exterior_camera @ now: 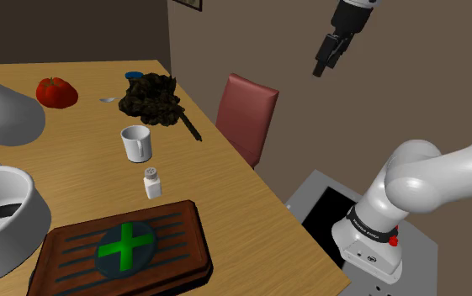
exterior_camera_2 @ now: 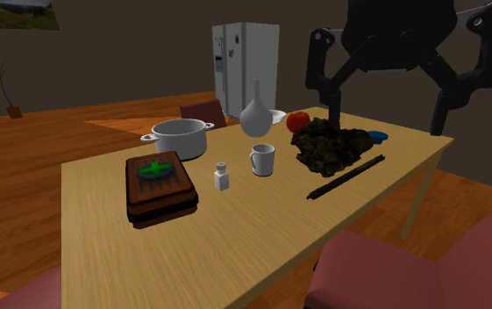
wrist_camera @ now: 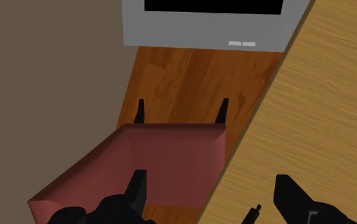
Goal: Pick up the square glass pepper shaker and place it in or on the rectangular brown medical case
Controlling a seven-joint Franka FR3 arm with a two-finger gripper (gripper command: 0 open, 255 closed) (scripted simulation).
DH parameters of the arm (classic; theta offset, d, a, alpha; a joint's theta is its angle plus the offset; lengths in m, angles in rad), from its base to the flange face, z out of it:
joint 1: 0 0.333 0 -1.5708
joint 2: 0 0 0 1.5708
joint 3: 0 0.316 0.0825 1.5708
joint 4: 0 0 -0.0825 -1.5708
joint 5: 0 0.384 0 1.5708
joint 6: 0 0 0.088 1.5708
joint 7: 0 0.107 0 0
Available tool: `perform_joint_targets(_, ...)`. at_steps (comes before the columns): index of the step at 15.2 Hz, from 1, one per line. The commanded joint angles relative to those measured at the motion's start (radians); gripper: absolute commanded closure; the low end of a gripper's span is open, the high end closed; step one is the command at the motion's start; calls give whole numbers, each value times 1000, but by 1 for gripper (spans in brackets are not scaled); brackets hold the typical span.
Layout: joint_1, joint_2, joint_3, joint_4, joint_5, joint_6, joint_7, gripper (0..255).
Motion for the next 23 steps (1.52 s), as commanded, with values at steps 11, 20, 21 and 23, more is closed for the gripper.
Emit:
perform_joint_targets(11,40,171,169,-48,95,198,199,0)
perform_joint_targets(20,56,415,320,15,116,368,381,0)
perform_joint_targets(21,56,447,337,28,112,385,402,0)
perform_joint_targets(23,57,513,370,59,100,416,447,0)
